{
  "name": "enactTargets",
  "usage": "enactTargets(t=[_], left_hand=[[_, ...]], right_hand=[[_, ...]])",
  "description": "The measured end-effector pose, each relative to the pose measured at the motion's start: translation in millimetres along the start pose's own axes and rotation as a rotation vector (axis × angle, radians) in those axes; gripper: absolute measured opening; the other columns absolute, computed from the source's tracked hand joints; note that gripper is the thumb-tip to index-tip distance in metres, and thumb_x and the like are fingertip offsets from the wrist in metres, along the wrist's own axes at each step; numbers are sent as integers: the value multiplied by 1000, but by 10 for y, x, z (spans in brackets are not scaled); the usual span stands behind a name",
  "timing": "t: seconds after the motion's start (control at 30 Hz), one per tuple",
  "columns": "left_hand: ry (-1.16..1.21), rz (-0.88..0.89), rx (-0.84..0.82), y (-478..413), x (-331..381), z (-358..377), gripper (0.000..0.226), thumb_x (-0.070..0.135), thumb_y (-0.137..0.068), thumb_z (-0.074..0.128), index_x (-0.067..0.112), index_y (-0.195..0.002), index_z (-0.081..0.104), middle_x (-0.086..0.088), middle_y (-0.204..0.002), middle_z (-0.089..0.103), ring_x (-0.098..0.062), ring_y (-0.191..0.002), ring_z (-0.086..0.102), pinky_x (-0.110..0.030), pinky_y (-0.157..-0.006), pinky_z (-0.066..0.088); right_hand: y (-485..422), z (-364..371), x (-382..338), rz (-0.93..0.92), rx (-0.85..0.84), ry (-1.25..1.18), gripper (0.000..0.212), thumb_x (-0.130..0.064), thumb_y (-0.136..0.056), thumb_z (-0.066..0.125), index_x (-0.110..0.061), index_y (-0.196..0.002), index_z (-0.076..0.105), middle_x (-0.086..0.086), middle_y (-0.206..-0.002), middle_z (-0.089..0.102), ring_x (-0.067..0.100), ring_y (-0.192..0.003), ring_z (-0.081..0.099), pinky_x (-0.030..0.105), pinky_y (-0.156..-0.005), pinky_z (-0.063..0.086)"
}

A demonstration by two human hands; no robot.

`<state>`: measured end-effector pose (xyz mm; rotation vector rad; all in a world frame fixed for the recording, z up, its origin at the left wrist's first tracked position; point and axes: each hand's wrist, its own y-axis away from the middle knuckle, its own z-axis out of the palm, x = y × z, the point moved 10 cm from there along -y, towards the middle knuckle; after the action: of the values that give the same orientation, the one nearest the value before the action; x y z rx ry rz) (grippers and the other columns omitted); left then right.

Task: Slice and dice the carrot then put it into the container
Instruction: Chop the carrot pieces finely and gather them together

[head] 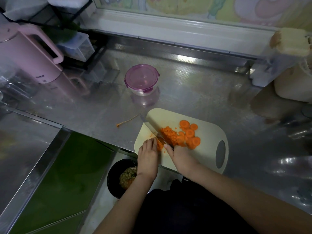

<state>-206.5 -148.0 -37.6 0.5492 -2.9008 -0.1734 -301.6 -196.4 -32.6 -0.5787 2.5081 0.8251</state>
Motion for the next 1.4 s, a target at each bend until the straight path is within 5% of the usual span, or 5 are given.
enactTargets(t=[0.23,0.6,0.93,1.07,1.4], left_hand=[[-11,32,55,-6,6,-7,66,6,-52,87,2,-114,64,-8,-101,65,-23,-90,64,-30,-71,55],[228,-6,-7,-19,-77,-31,73,39,-94,48,11,-149,11,-7,-142,30,-22,-130,28,-31,-107,23],[156,4,-80,22,-81,127,71,41,-99,33,6,-149,-3,-10,-158,-2,-21,-146,-4,-26,-115,-7],[231,-40,-48,30,-108,129,62,31,-101,34,7,-150,5,-9,-157,5,-19,-146,4,-26,-117,9],[183,-73,-4,38,-111,122,56,19,-101,34,6,-149,8,-9,-155,10,-20,-143,17,-27,-111,28]], right_hand=[[6,0,-30,25,-46,-25,52,-45,-101,27,-7,-73,51,22,-97,66,35,-90,63,26,-59,37],[-77,-180,-58,-80,40,-196,50,-41,-100,34,-4,-117,63,14,-111,65,27,-107,58,30,-92,43],[39,-198,-94,-85,59,-237,46,-39,-101,34,-2,-98,63,2,-88,54,16,-87,52,21,-72,32],[52,-86,-51,-37,-1,-178,47,-42,-101,30,-12,-72,51,10,-78,53,25,-79,52,24,-68,31],[68,47,-37,-44,48,-109,58,-46,-99,31,1,-108,62,21,-102,66,35,-99,62,40,-89,48]])
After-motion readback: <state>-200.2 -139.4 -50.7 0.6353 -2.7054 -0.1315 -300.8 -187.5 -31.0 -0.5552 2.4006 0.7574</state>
